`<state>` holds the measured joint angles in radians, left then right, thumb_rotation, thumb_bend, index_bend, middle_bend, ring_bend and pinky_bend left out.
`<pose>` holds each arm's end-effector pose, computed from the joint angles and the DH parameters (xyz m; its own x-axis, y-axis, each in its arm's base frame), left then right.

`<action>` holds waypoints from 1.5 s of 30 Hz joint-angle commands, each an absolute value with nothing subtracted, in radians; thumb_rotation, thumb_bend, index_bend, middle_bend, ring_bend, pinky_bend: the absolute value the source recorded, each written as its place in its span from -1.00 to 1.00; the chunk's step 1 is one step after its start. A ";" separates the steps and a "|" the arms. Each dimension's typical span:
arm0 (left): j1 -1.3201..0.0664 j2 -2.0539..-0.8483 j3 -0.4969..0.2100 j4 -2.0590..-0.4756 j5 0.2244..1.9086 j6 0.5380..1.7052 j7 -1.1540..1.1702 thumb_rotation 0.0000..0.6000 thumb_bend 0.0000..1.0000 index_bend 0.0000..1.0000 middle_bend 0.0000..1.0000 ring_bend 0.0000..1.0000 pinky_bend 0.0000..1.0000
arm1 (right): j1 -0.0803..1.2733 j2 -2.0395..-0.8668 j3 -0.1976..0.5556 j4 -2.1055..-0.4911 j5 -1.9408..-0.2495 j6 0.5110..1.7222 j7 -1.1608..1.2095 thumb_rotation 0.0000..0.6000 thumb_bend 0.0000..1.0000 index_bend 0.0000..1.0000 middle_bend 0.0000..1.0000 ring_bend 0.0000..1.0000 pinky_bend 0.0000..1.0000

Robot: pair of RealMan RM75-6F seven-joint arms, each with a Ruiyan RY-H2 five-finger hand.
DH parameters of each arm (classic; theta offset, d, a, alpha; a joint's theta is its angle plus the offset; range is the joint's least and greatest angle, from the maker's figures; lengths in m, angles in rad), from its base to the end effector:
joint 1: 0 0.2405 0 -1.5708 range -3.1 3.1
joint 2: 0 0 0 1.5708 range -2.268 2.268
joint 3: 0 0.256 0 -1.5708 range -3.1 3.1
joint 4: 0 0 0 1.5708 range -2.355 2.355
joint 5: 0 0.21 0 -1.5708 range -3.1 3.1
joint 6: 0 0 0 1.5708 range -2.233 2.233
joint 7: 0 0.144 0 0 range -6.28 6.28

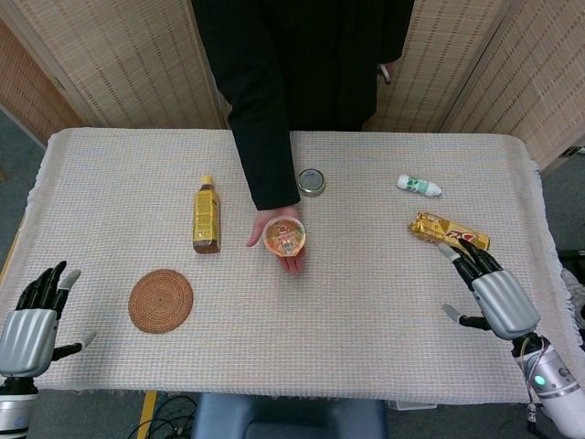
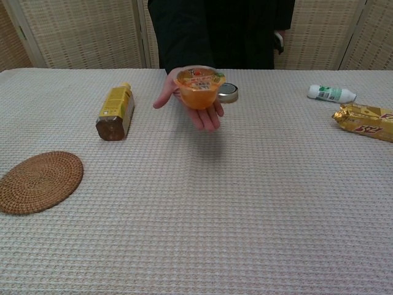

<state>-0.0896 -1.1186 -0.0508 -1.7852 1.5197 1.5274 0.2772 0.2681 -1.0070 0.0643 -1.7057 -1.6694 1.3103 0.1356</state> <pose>-0.2701 0.1792 0.1507 0.4890 -0.0389 0.8714 0.8707 -0.0377 -0.4903 -0.2501 -0.2282 0.1548 0.3506 -0.1180 0.9291 -0.8966 -0.3289 0.2966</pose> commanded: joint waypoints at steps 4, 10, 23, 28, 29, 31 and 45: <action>-0.084 -1.114 -0.046 -1.785 1.527 1.535 0.273 1.00 -0.71 -0.74 -1.00 -1.00 -0.68 | 0.474 -1.041 0.154 -1.822 -1.610 1.057 0.020 1.00 -0.54 -1.00 -0.86 -0.93 -0.75; -0.075 -1.112 -0.040 -1.781 1.525 1.541 0.264 1.00 -0.71 -0.74 -1.00 -1.00 -0.68 | 0.656 -1.162 0.242 -1.803 -1.430 0.852 -0.119 1.00 -0.55 -1.00 -0.94 -1.00 -0.86; -0.052 -1.104 -0.035 -1.763 1.518 1.562 0.229 1.00 -0.71 -0.74 -1.00 -1.00 -0.68 | 0.932 -1.408 0.318 -1.618 -1.080 0.712 -0.341 1.00 -0.55 -1.00 -0.92 -1.00 -0.94; -0.039 -1.099 -0.031 -1.754 1.514 1.572 0.215 1.00 -0.71 -0.74 -1.00 -1.00 -0.68 | 0.979 -1.452 0.309 -1.577 -1.014 0.722 -0.380 1.00 -0.54 -1.00 -0.91 -1.00 -0.94; -0.037 -1.099 -0.031 -1.752 1.513 1.573 0.213 1.00 -0.71 -0.74 -1.00 -1.00 -0.68 | 0.987 -1.458 0.306 -1.572 -1.003 0.724 -0.387 1.00 -0.52 -1.00 -0.90 -1.00 -0.94; -0.034 -1.098 -0.031 -1.750 1.512 1.575 0.208 1.00 -0.71 -0.74 -1.00 -1.00 -0.68 | 1.004 -1.471 0.301 -1.562 -0.981 0.734 -0.407 1.00 -0.46 -1.00 -0.88 -1.00 -0.92; -0.025 -1.103 -0.031 -1.732 1.515 1.581 0.182 1.00 -0.71 -0.72 -1.00 -1.00 -0.68 | 0.991 -1.490 0.276 -1.555 -1.020 0.852 -0.353 1.00 0.21 -0.08 -0.21 -0.33 0.20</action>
<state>-0.0258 -1.1027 -0.0313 -1.7319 1.5154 1.5808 0.1824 1.0148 -1.5022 0.2758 -1.5416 -0.9776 0.8229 -0.3978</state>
